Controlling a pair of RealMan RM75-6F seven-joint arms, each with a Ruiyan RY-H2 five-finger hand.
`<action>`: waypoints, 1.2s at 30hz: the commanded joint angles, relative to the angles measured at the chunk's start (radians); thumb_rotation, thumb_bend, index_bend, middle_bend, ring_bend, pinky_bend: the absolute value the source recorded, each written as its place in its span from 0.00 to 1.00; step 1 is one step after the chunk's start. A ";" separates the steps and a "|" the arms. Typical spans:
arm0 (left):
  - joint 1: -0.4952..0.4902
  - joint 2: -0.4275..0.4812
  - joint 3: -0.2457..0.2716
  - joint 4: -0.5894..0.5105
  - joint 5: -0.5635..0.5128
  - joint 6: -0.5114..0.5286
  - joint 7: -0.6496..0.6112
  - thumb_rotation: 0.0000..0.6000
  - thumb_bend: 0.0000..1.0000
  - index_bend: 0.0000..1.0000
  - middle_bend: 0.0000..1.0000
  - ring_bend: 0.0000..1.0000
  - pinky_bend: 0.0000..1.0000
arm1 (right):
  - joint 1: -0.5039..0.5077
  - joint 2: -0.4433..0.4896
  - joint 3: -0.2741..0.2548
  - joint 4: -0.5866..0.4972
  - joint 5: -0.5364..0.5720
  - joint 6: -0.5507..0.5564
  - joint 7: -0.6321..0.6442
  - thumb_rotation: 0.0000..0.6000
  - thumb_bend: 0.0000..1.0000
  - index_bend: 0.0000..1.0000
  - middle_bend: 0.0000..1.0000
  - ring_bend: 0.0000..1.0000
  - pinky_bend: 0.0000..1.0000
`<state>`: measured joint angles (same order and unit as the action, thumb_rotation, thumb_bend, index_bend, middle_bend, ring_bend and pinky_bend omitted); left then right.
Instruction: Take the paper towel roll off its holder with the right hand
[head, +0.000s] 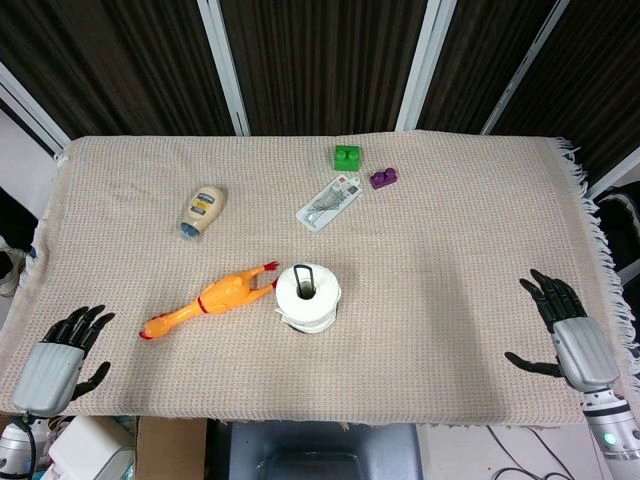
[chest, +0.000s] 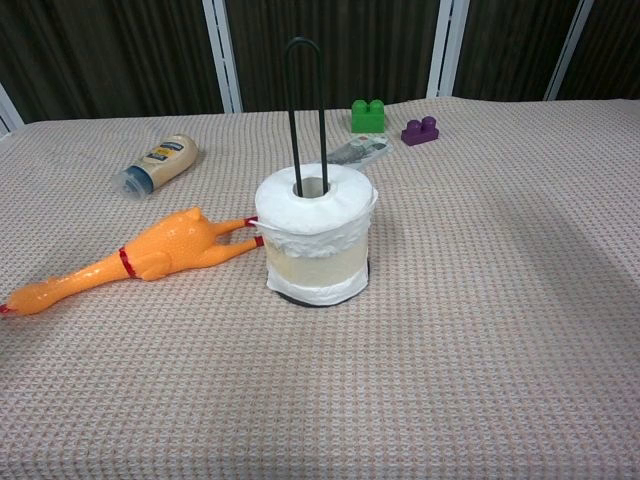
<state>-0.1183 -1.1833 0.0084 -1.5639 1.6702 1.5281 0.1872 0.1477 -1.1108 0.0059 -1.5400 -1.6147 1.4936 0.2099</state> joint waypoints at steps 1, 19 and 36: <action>0.001 0.001 0.000 0.001 -0.002 0.001 -0.003 1.00 0.30 0.18 0.13 0.12 0.29 | 0.004 -0.001 -0.001 -0.001 0.002 -0.012 0.004 1.00 0.09 0.00 0.00 0.00 0.14; 0.017 0.008 0.002 -0.004 -0.013 0.021 -0.009 1.00 0.30 0.18 0.13 0.12 0.29 | 0.081 -0.034 0.036 0.043 0.022 -0.116 0.177 1.00 0.09 0.00 0.00 0.00 0.14; 0.039 0.012 0.015 0.005 0.018 0.060 -0.018 1.00 0.30 0.18 0.13 0.12 0.29 | 0.368 -0.119 0.154 -0.098 0.093 -0.430 0.201 1.00 0.09 0.00 0.00 0.00 0.14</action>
<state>-0.0795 -1.1719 0.0231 -1.5590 1.6879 1.5877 0.1695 0.4936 -1.2089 0.1444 -1.6220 -1.5466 1.0968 0.4340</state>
